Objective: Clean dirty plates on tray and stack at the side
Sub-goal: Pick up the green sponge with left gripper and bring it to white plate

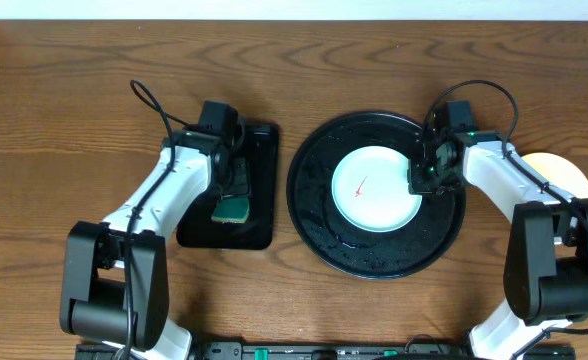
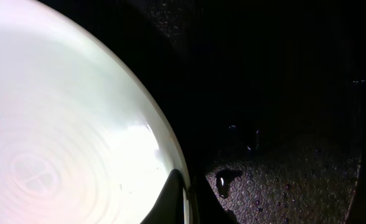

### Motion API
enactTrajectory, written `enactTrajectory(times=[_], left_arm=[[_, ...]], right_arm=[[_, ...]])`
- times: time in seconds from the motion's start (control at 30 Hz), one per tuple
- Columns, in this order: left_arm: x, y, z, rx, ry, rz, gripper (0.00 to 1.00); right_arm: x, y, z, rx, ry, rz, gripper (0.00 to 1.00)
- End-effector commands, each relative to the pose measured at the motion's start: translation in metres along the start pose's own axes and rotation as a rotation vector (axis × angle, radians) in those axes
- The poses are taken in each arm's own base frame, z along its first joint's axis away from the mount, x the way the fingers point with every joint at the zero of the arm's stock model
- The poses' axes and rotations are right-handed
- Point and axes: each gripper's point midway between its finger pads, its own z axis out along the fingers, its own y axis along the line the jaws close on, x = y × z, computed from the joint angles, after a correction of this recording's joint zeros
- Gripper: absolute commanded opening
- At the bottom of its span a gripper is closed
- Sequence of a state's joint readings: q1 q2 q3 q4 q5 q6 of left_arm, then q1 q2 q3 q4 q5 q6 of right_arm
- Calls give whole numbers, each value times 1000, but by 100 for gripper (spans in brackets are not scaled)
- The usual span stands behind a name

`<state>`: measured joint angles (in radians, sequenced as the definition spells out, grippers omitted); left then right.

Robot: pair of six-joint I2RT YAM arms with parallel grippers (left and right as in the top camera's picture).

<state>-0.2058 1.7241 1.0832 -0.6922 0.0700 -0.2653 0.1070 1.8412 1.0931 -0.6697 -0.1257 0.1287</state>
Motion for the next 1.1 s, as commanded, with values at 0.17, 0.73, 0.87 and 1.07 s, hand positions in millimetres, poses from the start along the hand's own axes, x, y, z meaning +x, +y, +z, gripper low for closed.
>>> enactTrajectory(times=[0.17, 0.73, 0.87, 1.07], left_arm=[[19, 5, 36, 6, -2, -39, 25], [-30, -58, -78, 131, -110, 52, 7], [-32, -119, -93, 250, -189, 164, 7], [-21, -200, -88, 372, -254, 227, 7]], right_arm=[[11, -4, 12, 18, 50, 18, 1], [12, -4, 12, 19, 52, 19, 1], [12, -3, 12, 16, 55, 36, 1], [13, -1, 12, 15, 55, 32, 1]])
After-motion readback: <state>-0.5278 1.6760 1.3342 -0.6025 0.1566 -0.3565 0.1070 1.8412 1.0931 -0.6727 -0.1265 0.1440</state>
